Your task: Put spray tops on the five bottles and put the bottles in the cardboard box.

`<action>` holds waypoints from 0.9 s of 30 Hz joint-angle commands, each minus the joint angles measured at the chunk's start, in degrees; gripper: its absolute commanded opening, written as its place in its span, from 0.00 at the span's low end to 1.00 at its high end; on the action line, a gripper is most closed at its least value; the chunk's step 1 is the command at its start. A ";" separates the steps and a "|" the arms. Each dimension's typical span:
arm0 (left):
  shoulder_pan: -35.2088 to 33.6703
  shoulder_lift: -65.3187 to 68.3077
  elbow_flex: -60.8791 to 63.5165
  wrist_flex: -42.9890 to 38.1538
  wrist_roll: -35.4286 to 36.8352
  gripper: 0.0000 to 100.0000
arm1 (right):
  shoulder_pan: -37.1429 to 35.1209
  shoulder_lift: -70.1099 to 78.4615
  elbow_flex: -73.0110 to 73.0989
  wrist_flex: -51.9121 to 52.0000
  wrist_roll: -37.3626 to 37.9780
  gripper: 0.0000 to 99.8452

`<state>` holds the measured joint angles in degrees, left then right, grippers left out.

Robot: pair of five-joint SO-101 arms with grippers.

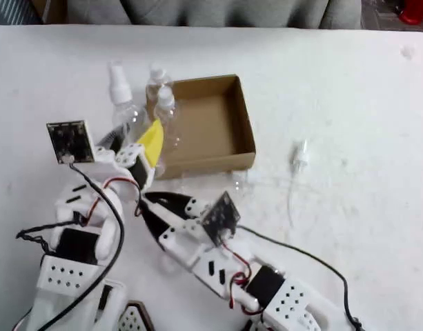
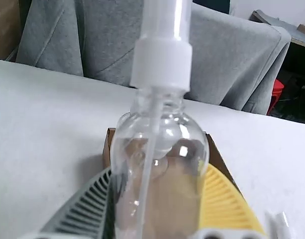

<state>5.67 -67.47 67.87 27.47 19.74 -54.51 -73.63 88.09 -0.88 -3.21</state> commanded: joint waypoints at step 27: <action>6.20 -14.90 -7.38 22.77 -5.19 0.02 | 8.13 15.16 -4.57 -13.41 0.18 0.02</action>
<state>9.89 -80.84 64.26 48.31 14.90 -52.13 -59.12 87.38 -13.10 -3.21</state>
